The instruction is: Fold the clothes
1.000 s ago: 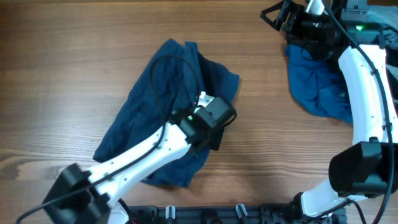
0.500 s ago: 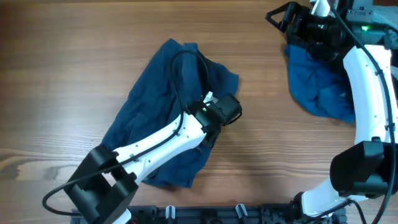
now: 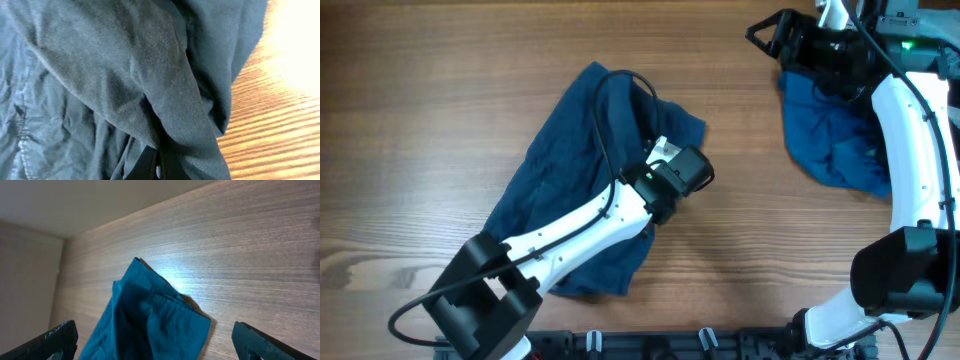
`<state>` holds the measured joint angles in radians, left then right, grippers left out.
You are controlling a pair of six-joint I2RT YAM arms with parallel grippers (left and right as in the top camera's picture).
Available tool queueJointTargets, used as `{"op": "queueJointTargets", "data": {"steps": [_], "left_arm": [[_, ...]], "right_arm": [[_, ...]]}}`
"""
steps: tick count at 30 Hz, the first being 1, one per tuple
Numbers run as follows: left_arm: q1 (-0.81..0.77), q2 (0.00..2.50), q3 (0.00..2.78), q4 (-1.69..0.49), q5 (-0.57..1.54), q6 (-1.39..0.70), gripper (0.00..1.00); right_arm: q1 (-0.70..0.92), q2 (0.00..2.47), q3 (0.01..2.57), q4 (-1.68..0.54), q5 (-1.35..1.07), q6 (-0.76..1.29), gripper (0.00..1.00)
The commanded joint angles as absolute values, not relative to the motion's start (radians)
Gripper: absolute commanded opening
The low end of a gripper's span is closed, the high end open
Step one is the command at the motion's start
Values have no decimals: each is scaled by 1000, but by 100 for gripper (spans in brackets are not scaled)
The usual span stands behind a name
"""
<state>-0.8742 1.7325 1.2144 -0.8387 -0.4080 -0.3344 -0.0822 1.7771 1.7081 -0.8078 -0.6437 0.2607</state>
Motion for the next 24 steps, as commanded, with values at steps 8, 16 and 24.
{"op": "queueJointTargets", "data": {"steps": [8, 16, 24], "left_arm": [[-709, 1604, 1274, -970, -775, -323, 4], [-389, 1601, 1274, -886, -764, -208, 4], [-126, 1607, 1274, -803, -668, -165, 4]], "right_arm": [[-89, 1786, 1707, -823, -621, 236, 100], [-89, 1786, 1707, -836, -621, 233, 99], [-89, 1805, 1706, -858, -620, 182, 100]]}}
